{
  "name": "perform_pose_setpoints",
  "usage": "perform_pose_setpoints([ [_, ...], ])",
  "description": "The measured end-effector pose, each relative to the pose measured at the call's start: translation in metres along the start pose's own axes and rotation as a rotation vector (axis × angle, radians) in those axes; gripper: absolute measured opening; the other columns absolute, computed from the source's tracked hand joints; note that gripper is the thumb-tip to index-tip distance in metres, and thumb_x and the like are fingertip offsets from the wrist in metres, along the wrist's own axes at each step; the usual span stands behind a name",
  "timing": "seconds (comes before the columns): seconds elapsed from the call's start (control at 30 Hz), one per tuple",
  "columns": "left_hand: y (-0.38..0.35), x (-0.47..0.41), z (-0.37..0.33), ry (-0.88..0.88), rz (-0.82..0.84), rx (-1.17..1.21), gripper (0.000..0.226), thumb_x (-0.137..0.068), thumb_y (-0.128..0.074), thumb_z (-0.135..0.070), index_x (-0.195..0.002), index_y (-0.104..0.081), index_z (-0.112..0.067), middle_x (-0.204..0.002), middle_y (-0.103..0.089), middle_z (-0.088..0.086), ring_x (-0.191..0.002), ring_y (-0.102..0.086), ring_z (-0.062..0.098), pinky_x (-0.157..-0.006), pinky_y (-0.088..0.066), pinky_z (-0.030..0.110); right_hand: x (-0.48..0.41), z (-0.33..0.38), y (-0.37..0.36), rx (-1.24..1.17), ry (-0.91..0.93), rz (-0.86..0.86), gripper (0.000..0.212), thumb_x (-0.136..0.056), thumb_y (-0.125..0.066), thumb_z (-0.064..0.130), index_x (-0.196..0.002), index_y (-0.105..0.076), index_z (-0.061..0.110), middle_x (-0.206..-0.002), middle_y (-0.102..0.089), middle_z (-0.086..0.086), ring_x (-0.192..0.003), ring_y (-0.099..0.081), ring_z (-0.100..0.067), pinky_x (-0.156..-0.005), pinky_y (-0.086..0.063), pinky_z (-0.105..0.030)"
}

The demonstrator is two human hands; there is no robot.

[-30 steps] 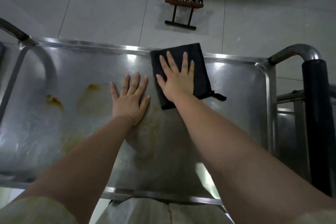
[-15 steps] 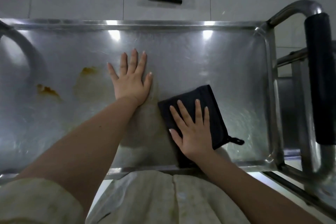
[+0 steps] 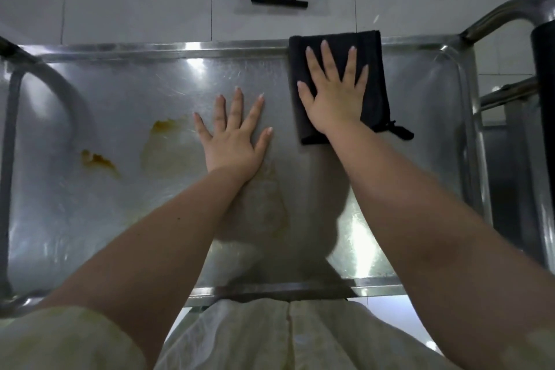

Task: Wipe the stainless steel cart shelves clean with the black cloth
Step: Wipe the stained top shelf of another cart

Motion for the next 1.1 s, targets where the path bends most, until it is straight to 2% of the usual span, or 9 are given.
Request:
perform_pose_setpoints([
  [0.2, 0.001, 0.002, -0.002, -0.009, -0.011, 0.007, 0.062, -0.093, -0.009, -0.069, -0.15, 0.008, -0.049, -0.163, 0.008, -0.006, -0.149, 0.011, 0.025, -0.112, 0.01, 0.065, 0.174, -0.025, -0.031, -0.024, 0.068, -0.07, 0.064, -0.098, -0.026, 0.058, -0.156, -0.014, 0.034, -0.164, -0.012, 0.004, -0.148, -0.003, -0.042, -0.114, -0.01, -0.065],
  [0.3, 0.002, 0.003, -0.003, -0.006, -0.019, 0.01, 0.062, -0.094, -0.011, -0.067, -0.15, 0.006, -0.048, -0.163, 0.006, -0.006, -0.15, 0.009, 0.025, -0.112, 0.009, 0.065, 0.245, -0.042, -0.052, 0.012, 0.129, 0.009, 0.065, -0.096, -0.03, 0.058, -0.155, -0.016, 0.034, -0.163, -0.011, 0.004, -0.148, -0.005, -0.043, -0.112, -0.014, -0.068],
  [0.37, 0.002, 0.002, -0.003, -0.007, -0.017, 0.014, 0.062, -0.094, -0.011, -0.067, -0.15, 0.007, -0.048, -0.163, 0.007, -0.006, -0.149, 0.009, 0.025, -0.112, 0.01, 0.066, 0.246, -0.046, -0.051, 0.013, 0.177, 0.031, 0.065, -0.096, -0.032, 0.058, -0.155, -0.02, 0.034, -0.163, -0.014, 0.004, -0.148, -0.007, -0.043, -0.112, -0.015, -0.068],
  [0.47, 0.002, 0.001, -0.002, -0.01, -0.021, 0.017, 0.062, -0.095, -0.011, -0.067, -0.15, 0.007, -0.048, -0.163, 0.008, -0.006, -0.149, 0.011, 0.025, -0.112, 0.01, 0.065, 0.184, -0.047, -0.027, 0.009, 0.163, -0.011, 0.064, -0.095, -0.033, 0.058, -0.154, -0.024, 0.035, -0.162, -0.018, 0.006, -0.148, -0.007, -0.042, -0.113, -0.012, -0.067],
  [0.63, 0.003, 0.002, -0.003, -0.012, -0.015, 0.002, 0.061, -0.095, -0.01, -0.066, -0.151, 0.007, -0.047, -0.163, 0.008, -0.006, -0.149, 0.011, 0.025, -0.111, 0.013, 0.064, 0.027, -0.067, 0.003, -0.017, -0.054, 0.03, 0.066, -0.093, -0.013, 0.063, -0.153, 0.0, 0.041, -0.164, 0.003, 0.01, -0.148, 0.01, -0.038, -0.115, 0.0, -0.064],
  [0.73, 0.004, 0.002, -0.004, -0.006, -0.009, 0.001, 0.062, -0.094, -0.01, -0.066, -0.151, 0.008, -0.048, -0.163, 0.009, -0.006, -0.149, 0.011, 0.025, -0.112, 0.012, 0.064, 0.0, -0.07, 0.007, -0.024, -0.098, 0.039, 0.066, -0.094, -0.012, 0.063, -0.153, 0.003, 0.04, -0.164, 0.006, 0.01, -0.148, 0.013, -0.037, -0.116, 0.002, -0.063],
  [0.83, 0.004, 0.003, -0.003, -0.002, -0.004, -0.008, 0.062, -0.094, -0.01, -0.066, -0.15, 0.009, -0.048, -0.163, 0.009, -0.006, -0.149, 0.012, 0.025, -0.112, 0.012, 0.065, 0.038, -0.069, 0.001, -0.047, -0.096, 0.022, 0.067, -0.093, -0.013, 0.065, -0.154, 0.001, 0.04, -0.164, 0.004, 0.01, -0.148, 0.012, -0.037, -0.116, 0.001, -0.063],
  [0.97, 0.004, 0.003, -0.003, -0.002, -0.006, -0.005, 0.062, -0.094, -0.01, -0.067, -0.15, 0.008, -0.048, -0.163, 0.008, -0.007, -0.149, 0.011, 0.025, -0.112, 0.013, 0.064, 0.151, -0.082, -0.02, -0.042, -0.081, -0.017, 0.067, -0.095, -0.021, 0.061, -0.155, -0.007, 0.037, -0.164, -0.005, 0.006, -0.149, 0.003, -0.039, -0.115, -0.004, -0.065],
  [1.1, 0.005, 0.003, -0.003, -0.003, -0.009, -0.004, 0.061, -0.093, -0.008, -0.067, -0.15, 0.009, -0.048, -0.163, 0.008, -0.007, -0.149, 0.01, 0.025, -0.112, 0.012, 0.064, 0.259, -0.104, -0.05, -0.015, -0.089, 0.065, 0.067, -0.096, -0.02, 0.06, -0.156, -0.015, 0.031, -0.163, -0.014, -0.001, -0.148, -0.002, -0.042, -0.113, -0.012, -0.067],
])
Point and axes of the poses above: each hand's wrist, its own x-axis away from the middle knuckle, its own y-axis out of the back of the hand, z = x × y, the point moved 9 cm from there along -x, towards the middle knuckle
